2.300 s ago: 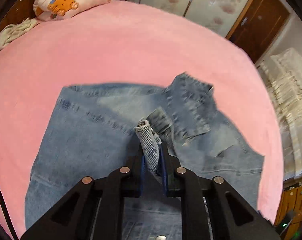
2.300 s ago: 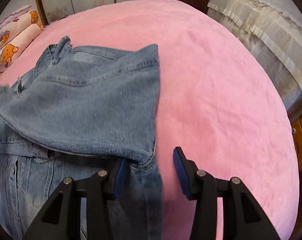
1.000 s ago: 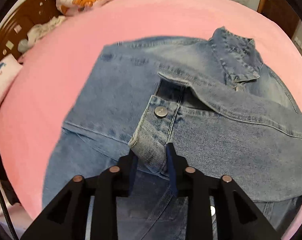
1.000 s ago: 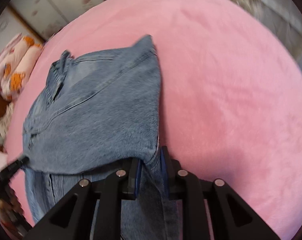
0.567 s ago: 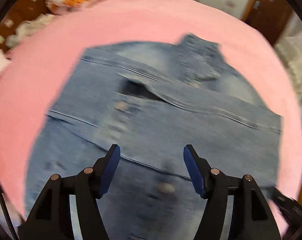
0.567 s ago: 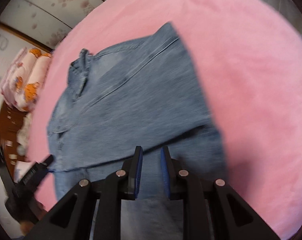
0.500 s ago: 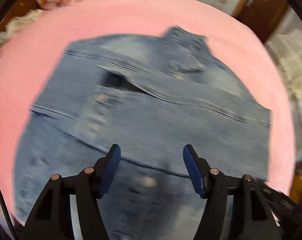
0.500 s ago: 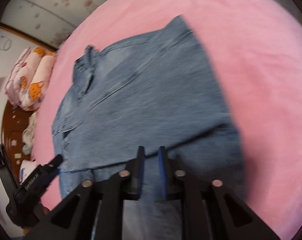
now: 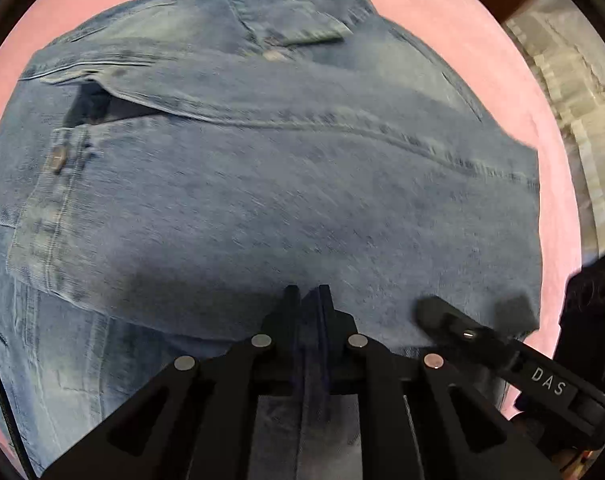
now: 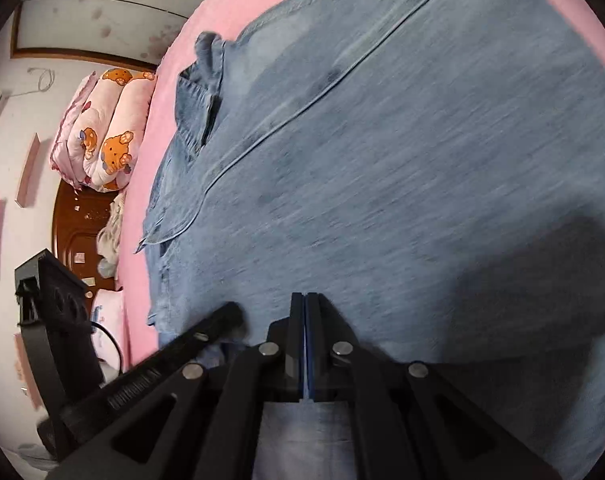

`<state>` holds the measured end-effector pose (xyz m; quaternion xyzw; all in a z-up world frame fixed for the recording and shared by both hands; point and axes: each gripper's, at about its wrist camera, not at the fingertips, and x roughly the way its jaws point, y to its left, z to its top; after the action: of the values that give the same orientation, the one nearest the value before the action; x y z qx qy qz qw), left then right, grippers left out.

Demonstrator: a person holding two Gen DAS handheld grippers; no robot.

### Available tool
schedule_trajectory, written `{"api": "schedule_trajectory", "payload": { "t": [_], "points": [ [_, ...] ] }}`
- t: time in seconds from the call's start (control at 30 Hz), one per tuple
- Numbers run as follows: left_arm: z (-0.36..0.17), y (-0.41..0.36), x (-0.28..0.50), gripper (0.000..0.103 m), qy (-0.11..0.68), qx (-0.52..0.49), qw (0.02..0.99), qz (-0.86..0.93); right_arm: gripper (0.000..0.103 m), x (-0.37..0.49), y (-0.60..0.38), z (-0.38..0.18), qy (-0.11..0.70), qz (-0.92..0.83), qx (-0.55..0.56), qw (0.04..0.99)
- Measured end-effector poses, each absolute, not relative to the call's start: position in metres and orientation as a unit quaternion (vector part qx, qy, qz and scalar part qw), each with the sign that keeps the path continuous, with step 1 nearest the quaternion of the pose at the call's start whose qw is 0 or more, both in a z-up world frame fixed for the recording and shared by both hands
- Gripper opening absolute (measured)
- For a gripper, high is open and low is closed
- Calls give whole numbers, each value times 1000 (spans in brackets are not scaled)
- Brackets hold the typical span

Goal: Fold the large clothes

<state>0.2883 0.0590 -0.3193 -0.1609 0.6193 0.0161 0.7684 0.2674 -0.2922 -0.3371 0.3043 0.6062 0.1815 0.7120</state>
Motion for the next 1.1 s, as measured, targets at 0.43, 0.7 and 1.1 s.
{"api": "schedule_trajectory", "payload": {
  "t": [0.43,0.7,1.1],
  "points": [
    [-313,157,268,3,592,-162,775,148,0,258,-407,-316,598,36,329,730],
    [-286,113,284,4,572,-219,788,59,0,282,-353,-293,557,111,311,762],
    [-301,60,374,4,557,-238,796,-2,0,361,-254,-314,530,186,305,769]
  ]
}}
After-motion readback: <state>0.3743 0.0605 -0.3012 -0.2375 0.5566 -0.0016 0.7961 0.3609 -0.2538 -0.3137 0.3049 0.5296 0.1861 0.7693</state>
